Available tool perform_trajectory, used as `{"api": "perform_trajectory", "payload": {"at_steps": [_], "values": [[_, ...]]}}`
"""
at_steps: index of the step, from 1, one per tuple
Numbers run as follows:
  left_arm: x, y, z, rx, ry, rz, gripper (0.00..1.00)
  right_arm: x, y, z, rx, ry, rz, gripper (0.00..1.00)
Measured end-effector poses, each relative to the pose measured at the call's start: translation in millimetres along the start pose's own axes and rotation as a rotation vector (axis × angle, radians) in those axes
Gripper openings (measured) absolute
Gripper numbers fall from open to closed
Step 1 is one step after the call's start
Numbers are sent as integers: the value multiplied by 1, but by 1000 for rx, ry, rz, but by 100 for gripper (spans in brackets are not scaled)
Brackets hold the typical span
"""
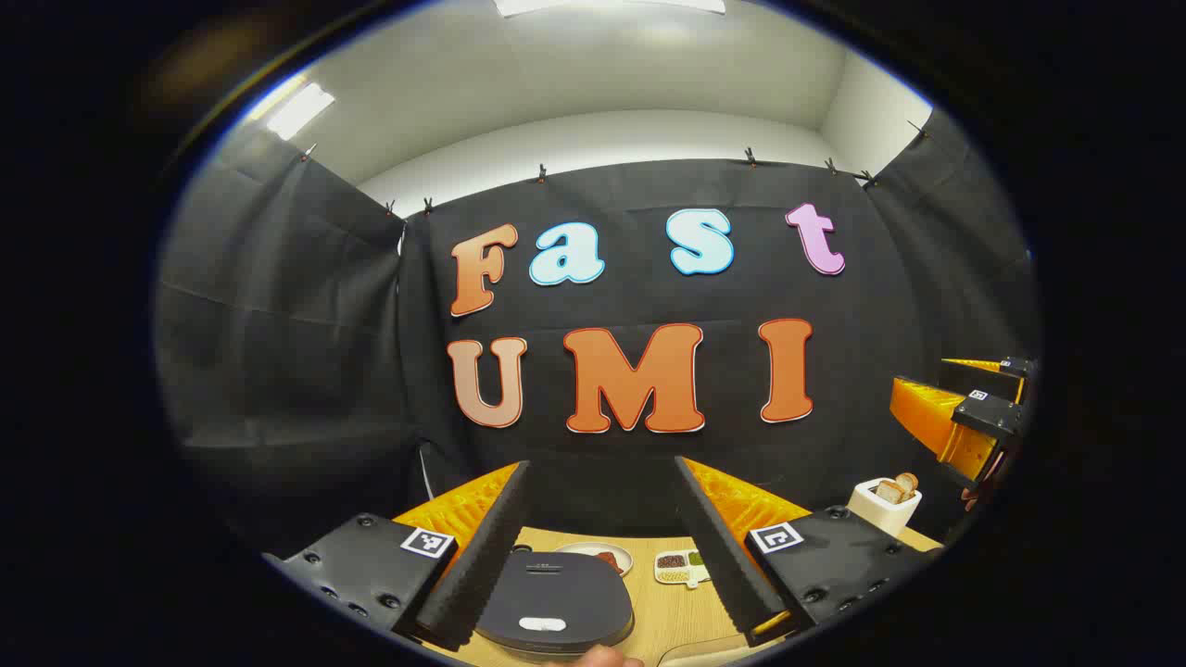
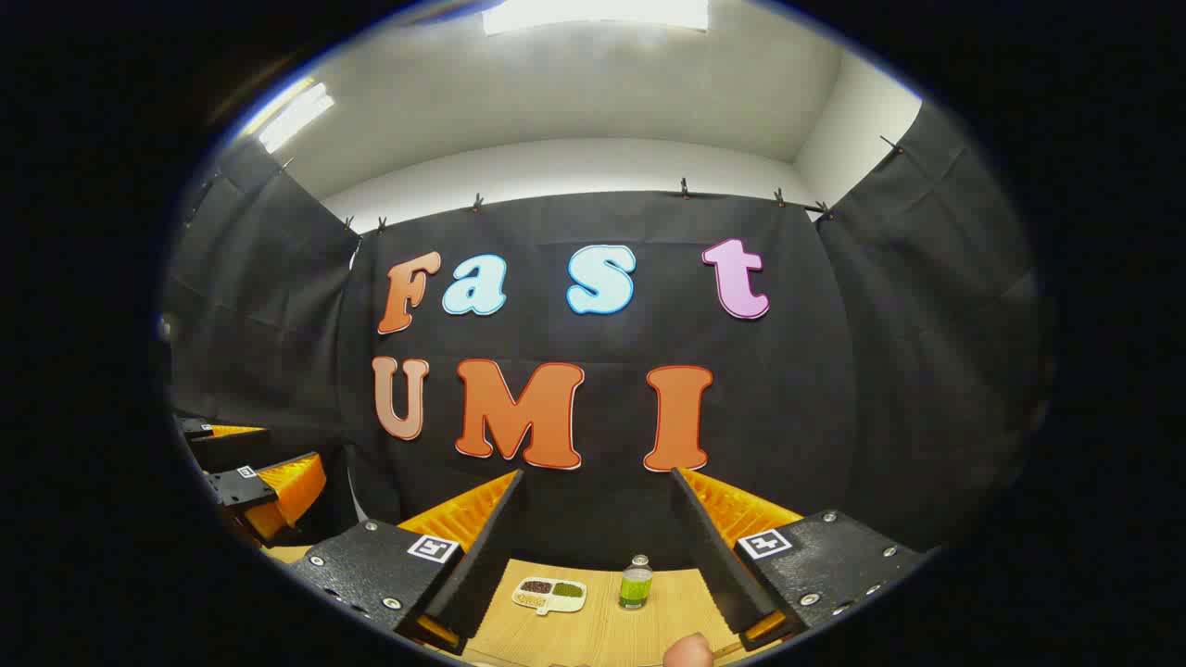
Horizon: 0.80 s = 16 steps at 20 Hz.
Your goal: Close the left gripper, press the button to open the rice cooker; take a wooden spoon from the chopstick holder with the right hand, scoop a spoonful of rice and pour it into the rice cooker, then put the wooden spoon back into the chopstick holder.
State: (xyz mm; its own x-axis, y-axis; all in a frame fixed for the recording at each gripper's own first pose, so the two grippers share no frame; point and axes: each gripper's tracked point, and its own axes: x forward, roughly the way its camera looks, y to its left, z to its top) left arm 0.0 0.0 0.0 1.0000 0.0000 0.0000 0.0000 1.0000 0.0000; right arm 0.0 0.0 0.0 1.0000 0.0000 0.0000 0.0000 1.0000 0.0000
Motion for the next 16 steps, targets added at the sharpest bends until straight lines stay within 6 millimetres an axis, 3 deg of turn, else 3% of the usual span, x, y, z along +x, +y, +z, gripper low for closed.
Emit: {"api": "perform_trajectory", "payload": {"at_steps": [2, 7, 8, 13, 14, 16], "values": [[1, 2, -3, -2, 10, -2, 93, 0, -1, 0, -3, -3, -3, 94], [4, 2, -8, 2, 21, -4, 94, -3, -2, 3, -5, -15, -7, 94], [4, 2, -9, 2, 21, -6, 100, -5, -3, 5, 0, -18, -10, 94], [4, -3, -12, 6, 28, -19, 99, -9, -6, 8, -31, -37, -24, 94], [5, -3, -14, 6, 28, -22, 98, -9, -5, 8, -37, -35, -25, 99], [5, -3, -14, 10, 26, -25, 97, -12, -6, 8, -41, -35, -30, 94]]}}
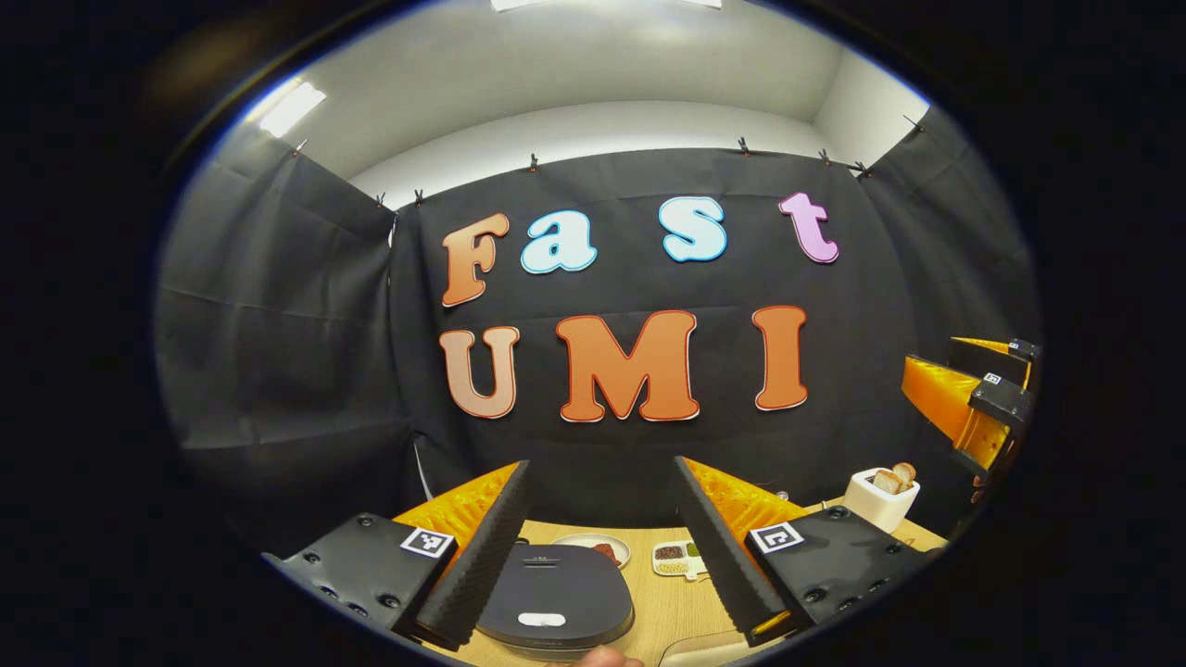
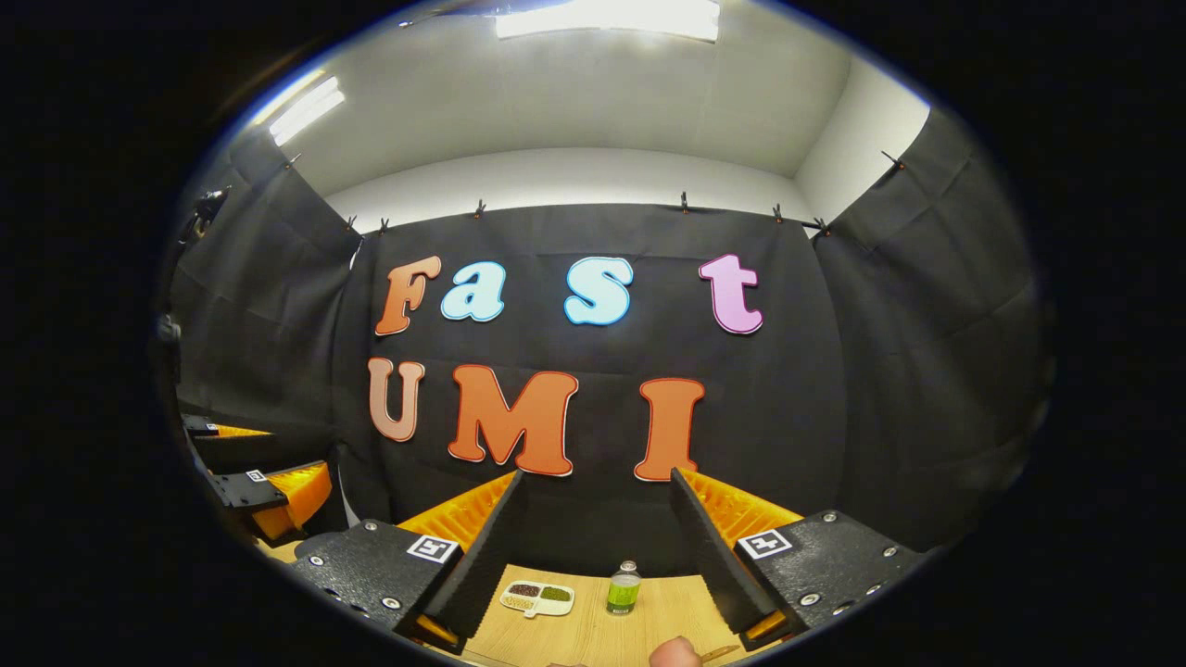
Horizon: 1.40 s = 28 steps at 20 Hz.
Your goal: Close the left gripper, press the button to open the rice cooker; take a wooden spoon from the chopstick holder with the right hand, scoop a spoonful of rice and pour it into the rice cooker, then put the wooden spoon back into the chopstick holder.
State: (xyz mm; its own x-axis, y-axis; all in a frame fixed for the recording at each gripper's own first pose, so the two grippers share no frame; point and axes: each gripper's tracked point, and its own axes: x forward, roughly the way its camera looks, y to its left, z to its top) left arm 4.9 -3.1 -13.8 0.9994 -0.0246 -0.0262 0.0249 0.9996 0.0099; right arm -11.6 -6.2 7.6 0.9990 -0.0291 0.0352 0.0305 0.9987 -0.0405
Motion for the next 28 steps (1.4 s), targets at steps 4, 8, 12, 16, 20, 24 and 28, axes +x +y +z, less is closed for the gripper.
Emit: {"api": "perform_trajectory", "payload": {"at_steps": [4, 8, 12, 16, 20, 24, 28], "values": [[0, 6, -1, 15, -1, 10, 94, -1, -2, 1, 9, 2, -5, 94], [5, 14, -5, 30, 24, 4, 93, 0, -13, -2, -2, 9, -28, 94], [22, 27, -15, -20, 114, -6, 93, -1, -25, -9, -17, 33, -51, 94], [44, 42, -41, -81, 259, -18, 98, -3, -40, -15, -61, 50, -83, 95], [54, 51, -74, -81, 411, -5, 99, -9, -54, -22, -74, 66, -108, 95], [61, 49, -98, -57, 519, -10, 78, -12, -67, -28, -81, 81, -139, 95], [60, 60, -150, -64, 745, 27, 7, -16, -78, -35, -82, 97, -165, 95]]}}
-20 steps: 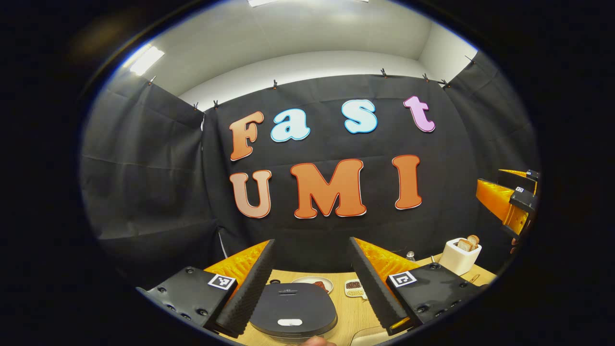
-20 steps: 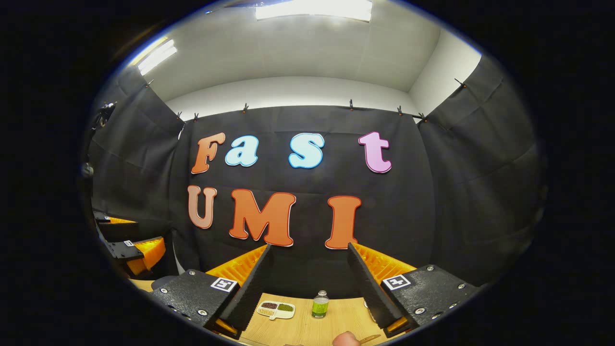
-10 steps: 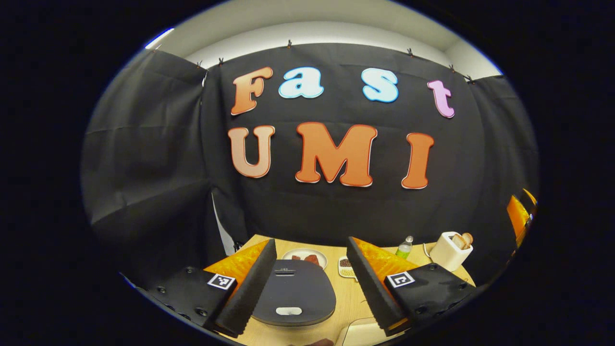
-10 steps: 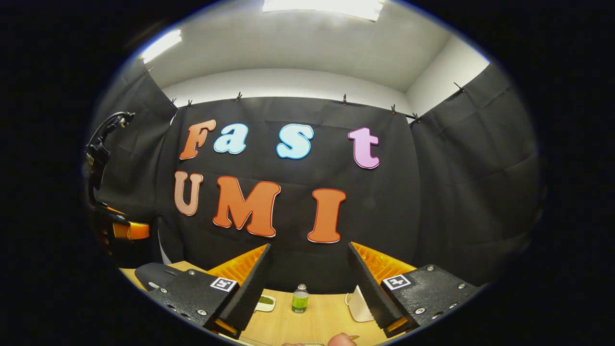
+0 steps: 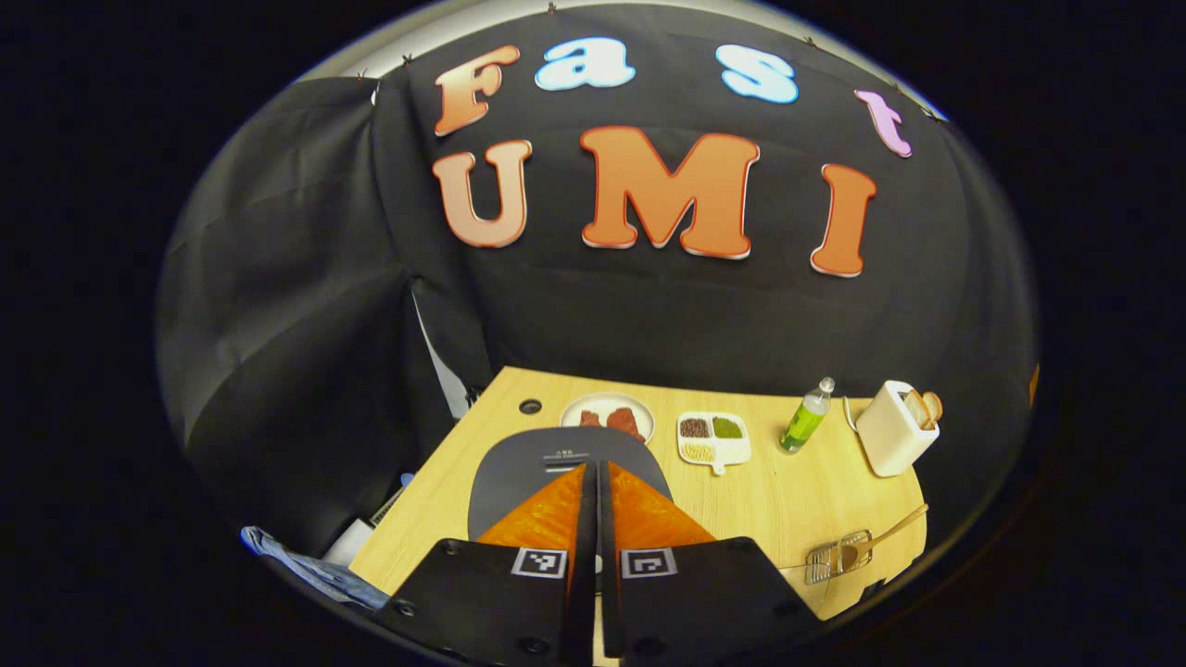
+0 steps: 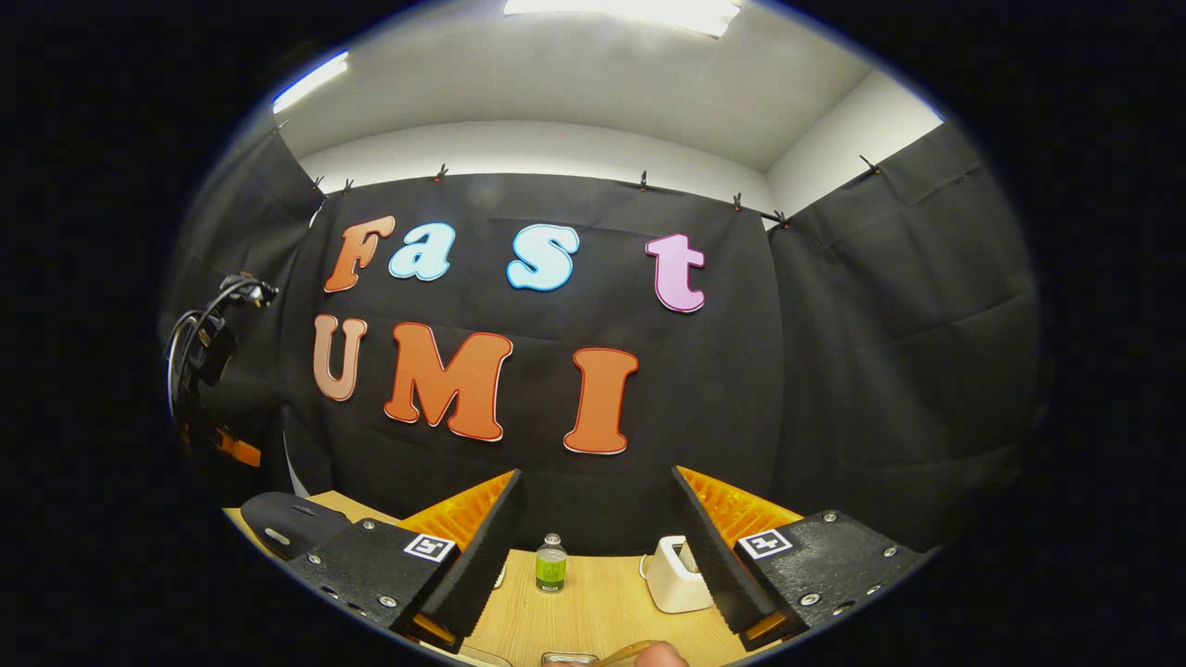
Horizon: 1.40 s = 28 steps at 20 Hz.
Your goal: Close the left gripper, press the button to open the rice cooker; take a wooden spoon from the chopstick holder with the right hand, scoop a spoonful of rice and pour it into the rice cooker, then put the wooden spoon back into the chopstick holder.
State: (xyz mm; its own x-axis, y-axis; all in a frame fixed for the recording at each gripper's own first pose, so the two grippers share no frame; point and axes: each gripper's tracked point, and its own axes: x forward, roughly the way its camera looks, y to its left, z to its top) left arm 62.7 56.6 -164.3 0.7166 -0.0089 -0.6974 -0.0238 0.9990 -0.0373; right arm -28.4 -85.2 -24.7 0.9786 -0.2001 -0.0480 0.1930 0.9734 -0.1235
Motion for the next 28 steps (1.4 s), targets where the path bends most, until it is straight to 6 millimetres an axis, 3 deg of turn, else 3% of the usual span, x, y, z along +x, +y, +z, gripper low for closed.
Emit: {"api": "perform_trajectory", "payload": {"at_steps": [5, 6, 10, 12, 19, 23, 25, 26, 28], "values": [[36, 0, -59, -48, 303, -44, 6, -1, -8, -13, -2, 33, -17, 95], [40, -1, -71, -67, 366, -54, 5, -1, -9, -16, -1, 42, -21, 99], [55, 1, -121, -126, 565, -63, 7, -2, -14, -25, -4, 66, -41, 95], [62, 1, -134, -141, 610, -54, 6, -3, -18, -29, -1, 77, -51, 95], [68, 12, -134, -156, 648, -10, 3, -4, -24, -42, -7, 110, -82, 95], [73, 13, -136, -133, 639, -9, 8, -6, -24, -45, 2, 123, -87, 95], [71, 12, -134, -149, 636, -10, 2, -7, -22, -46, 10, 134, -80, 95], [68, 12, -133, -153, 633, -16, 7, -8, -23, -47, 11, 136, -78, 95], [66, 11, -132, -176, 589, -19, 4, -10, -28, -45, 9, 136, -80, 95]]}}
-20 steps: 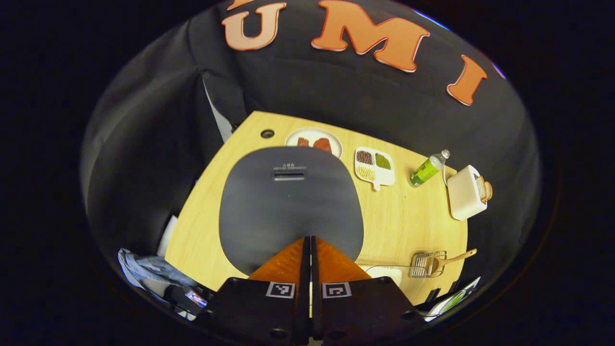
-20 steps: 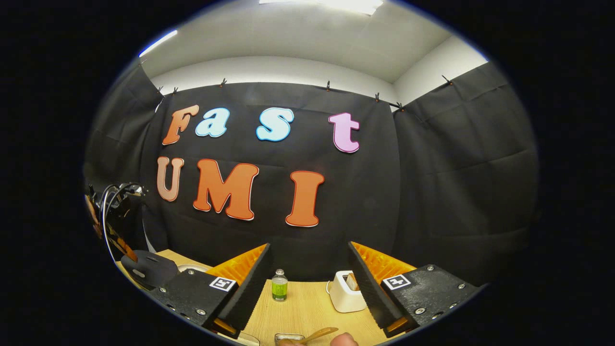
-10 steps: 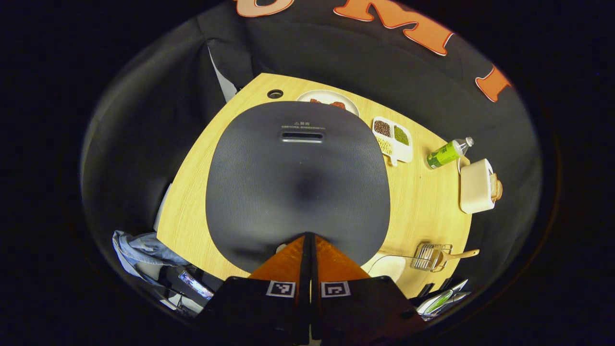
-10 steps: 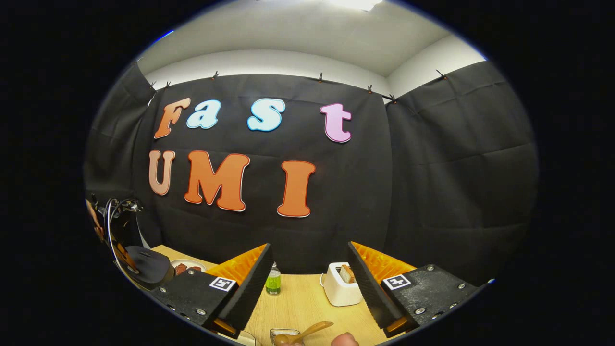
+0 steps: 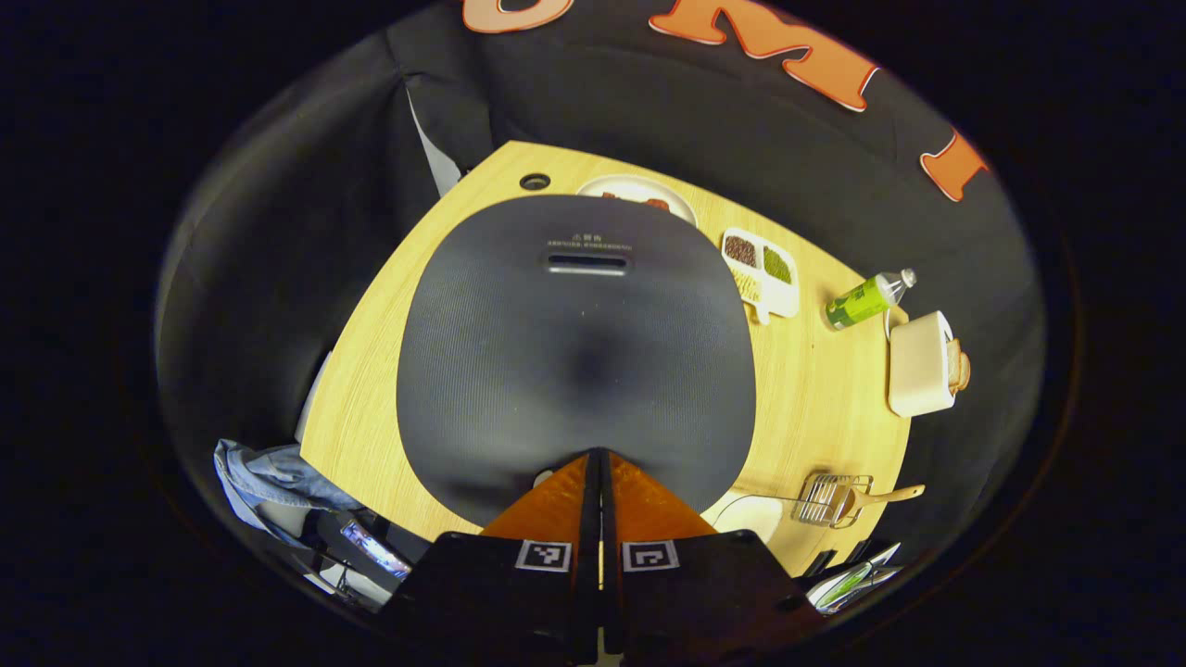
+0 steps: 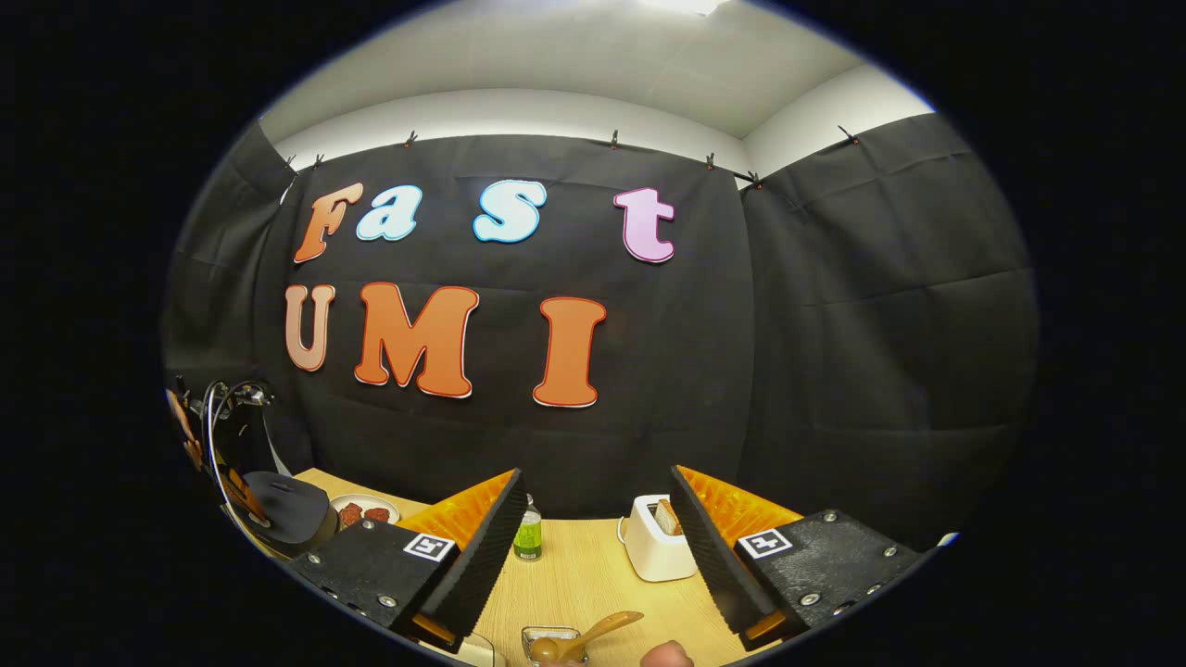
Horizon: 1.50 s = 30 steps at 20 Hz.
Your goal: Close the left gripper, press the button to open the rice cooker; take a wooden spoon from the chopstick holder with the right hand, scoop a spoonful of rice and pour it into the rice cooker, then put the wooden spoon back into the chopstick holder.
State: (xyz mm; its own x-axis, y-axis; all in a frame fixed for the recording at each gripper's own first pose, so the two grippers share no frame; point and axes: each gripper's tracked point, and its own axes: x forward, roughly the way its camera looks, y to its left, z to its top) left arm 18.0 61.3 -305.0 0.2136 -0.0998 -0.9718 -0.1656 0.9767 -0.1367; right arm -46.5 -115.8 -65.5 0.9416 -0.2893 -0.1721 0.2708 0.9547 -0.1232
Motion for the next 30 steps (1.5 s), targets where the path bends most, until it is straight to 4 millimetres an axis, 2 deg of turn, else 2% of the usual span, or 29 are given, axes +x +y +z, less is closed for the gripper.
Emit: {"api": "perform_trajectory", "payload": {"at_steps": [1, 3, 5, 8, 9, 12, 15, 17, 18, 22, 23, 24, 25, 26, 27, 30], "values": [[-4, 0, 4, -15, -38, -5, 6, 0, -3, 0, 0, 3, -4, 95], [-21, -3, 14, 11, -123, -16, 4, -2, -8, -3, 6, 14, -10, 95], [-44, -9, 32, 83, -267, -13, 8, -3, -10, -5, 12, 23, -9, 95], [-86, -16, 62, 133, -469, 14, 6, -2, -9, -9, 7, 36, -1, 95], [-98, -17, 69, 133, -517, 17, 6, -2, -7, -9, 8, 38, 6, 99], [-127, -15, 85, 123, -643, 36, 6, 1, -7, -13, 10, 49, 20, 95], [-168, -17, 98, 146, -835, 58, 5, 3, -9, -25, 26, 84, 23, 98], [-192, -26, 99, 153, -919, 71, 6, 4, -9, -39, 39, 125, 30, 95], [-200, -27, 97, 153, -954, 73, 7, 5, -8, -46, 45, 145, 33, 98], [-223, -40, 88, 151, -1063, 41, 5, 7, -6, -84, 68, 239, 41, 96], [-228, -42, 85, 160, -1082, 34, 9, 8, -5, -94, 70, 263, 42, 96], [-233, -43, 81, 169, -1101, 41, 19, 7, -5, -106, 76, 289, 46, 96], [-237, -43, 81, 181, -1119, 50, 20, 7, -3, -118, 87, 319, 49, 96], [-241, -44, 77, 192, -1131, 63, 36, 7, -3, -130, 100, 351, 52, 95], [-244, -43, 73, 199, -1140, 75, 32, 7, -2, -143, 115, 383, 53, 96], [-243, -45, 65, 208, -1141, 87, 42, 5, -1, -185, 163, 471, 61, 96]]}}
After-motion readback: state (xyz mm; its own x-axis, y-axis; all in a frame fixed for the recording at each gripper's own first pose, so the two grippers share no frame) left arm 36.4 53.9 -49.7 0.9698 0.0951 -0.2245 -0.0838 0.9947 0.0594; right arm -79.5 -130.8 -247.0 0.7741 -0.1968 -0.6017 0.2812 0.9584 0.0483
